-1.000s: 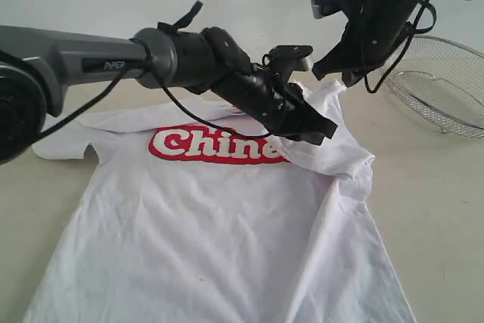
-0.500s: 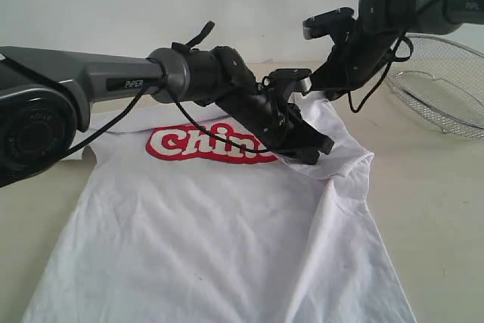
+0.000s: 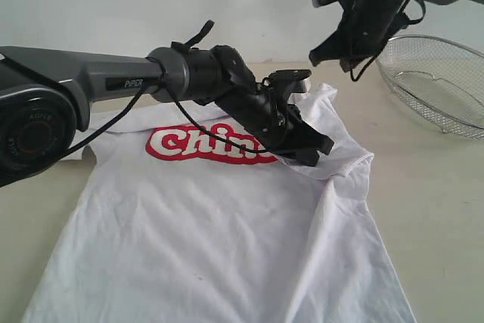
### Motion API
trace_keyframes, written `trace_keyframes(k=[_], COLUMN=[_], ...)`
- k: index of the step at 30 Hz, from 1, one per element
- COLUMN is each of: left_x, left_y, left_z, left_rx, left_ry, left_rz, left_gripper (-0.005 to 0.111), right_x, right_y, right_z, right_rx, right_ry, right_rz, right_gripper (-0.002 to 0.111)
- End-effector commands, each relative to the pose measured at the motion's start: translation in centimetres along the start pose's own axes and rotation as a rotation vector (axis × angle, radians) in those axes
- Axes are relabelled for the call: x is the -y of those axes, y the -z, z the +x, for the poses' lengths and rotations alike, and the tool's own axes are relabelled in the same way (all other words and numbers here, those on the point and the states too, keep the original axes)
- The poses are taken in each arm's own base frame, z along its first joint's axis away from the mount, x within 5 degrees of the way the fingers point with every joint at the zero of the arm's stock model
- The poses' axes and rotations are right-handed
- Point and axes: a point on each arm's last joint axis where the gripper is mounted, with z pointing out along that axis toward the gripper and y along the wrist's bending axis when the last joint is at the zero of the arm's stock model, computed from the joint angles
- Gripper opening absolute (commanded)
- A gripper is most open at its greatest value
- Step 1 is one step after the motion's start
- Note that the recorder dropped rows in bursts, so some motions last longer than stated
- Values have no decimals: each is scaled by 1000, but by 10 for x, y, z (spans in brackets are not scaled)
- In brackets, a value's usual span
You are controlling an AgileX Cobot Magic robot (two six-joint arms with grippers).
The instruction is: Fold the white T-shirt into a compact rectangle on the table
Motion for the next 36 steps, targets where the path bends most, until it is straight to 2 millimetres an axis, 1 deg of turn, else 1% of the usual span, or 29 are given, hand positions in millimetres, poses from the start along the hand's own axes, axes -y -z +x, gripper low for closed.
trace_keyframes(k=[1, 4, 6, 8, 14, 17, 19, 23, 26, 28, 30, 32, 36], left_x=[-3, -3, -3, -3, -2, -2, -1, 0, 0, 0, 1, 1, -2], left_y=[-6, -6, -6, -6, -6, -6, -6, -6, -5, -5, -5, -5, -3], left_z=[11, 11, 11, 11, 12, 12, 13, 14, 14, 15, 16, 17, 18], left_rx=[-72, -72, -76, -79, -84, -89, -98, -109, -111, -120, -127, -139, -156], left_ry=[-9, -9, -9, -9, -7, -7, -7, -6, -6, -6, -6, -6, -15], left_rz=[5, 5, 8, 10, 16, 20, 26, 33, 35, 41, 46, 55, 47], left_gripper=[5, 5, 5, 5, 5, 5, 5, 5, 5, 5, 5, 5, 5], right_x=[15, 9, 0, -9, -24, -26, -29, -22, -16, -14, -14, -12, -7], right_y=[4, 3, -3, -14, -46, -52, -50, -32, -25, -23, -18, -10, 4], right_z=[22, 24, 23, 22, 16, 5, -4, -30, -42, -45, -46, -43, -28], right_rx=[-212, -210, -185, -151, -41, 73, 155, 296, 346, 358, 330, 262, 45], right_ry=[36, 30, 16, -2, -42, -114, -154, -179, -176, -162, -141, -89, 16], right_rz=[-32, -111, -194, -259, -237, -207, -190, -167, -151, -141, -145, -132, -99], right_gripper=[0, 0, 0, 0, 0, 0, 0, 0, 0, 0, 0, 0, 0])
